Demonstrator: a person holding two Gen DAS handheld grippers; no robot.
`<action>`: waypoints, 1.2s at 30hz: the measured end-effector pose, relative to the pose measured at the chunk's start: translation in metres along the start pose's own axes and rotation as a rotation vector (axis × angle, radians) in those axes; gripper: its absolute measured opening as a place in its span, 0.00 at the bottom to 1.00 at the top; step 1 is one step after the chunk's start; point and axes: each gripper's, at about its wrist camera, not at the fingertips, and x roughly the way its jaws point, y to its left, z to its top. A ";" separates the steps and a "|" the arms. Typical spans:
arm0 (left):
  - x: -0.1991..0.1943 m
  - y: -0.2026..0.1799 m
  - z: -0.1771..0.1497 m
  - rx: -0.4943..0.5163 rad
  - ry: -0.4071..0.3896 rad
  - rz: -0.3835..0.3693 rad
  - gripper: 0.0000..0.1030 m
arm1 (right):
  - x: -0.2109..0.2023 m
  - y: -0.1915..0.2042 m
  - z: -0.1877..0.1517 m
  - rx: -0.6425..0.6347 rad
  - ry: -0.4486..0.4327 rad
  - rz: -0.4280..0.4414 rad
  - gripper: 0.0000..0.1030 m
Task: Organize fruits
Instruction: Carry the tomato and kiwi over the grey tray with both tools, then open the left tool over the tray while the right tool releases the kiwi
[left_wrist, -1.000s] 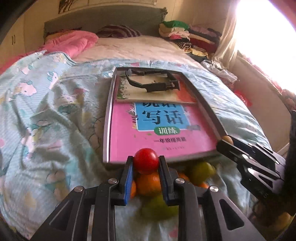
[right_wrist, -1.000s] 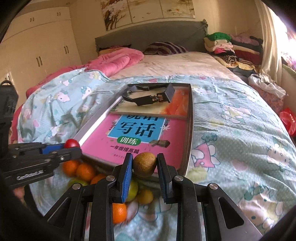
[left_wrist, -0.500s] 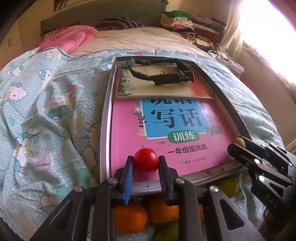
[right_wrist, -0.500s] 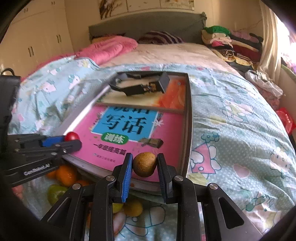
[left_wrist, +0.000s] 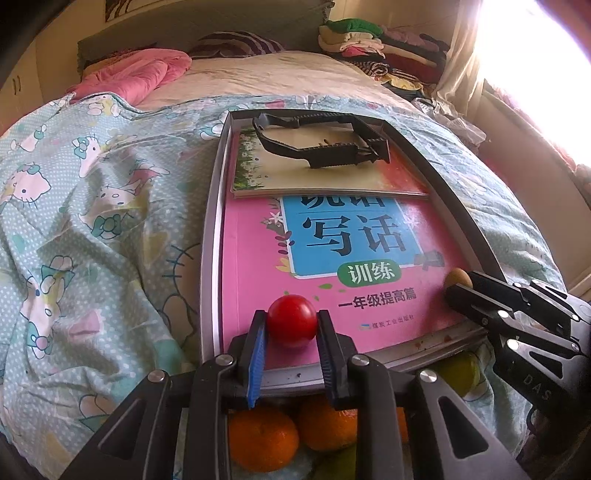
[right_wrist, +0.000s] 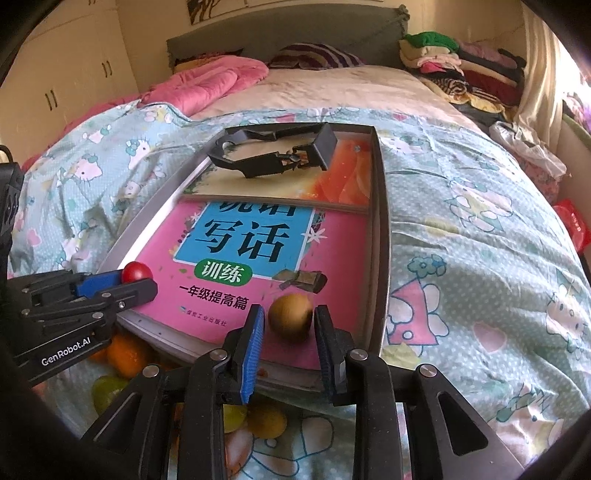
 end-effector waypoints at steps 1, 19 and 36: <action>0.000 0.000 0.000 0.001 0.000 0.000 0.26 | 0.000 -0.001 0.000 0.009 -0.003 0.008 0.31; -0.017 0.000 -0.009 0.009 -0.038 -0.035 0.49 | -0.036 0.010 -0.016 0.026 -0.115 0.015 0.47; -0.065 0.007 -0.015 -0.025 -0.149 -0.040 0.69 | -0.065 0.026 -0.022 0.001 -0.190 0.023 0.57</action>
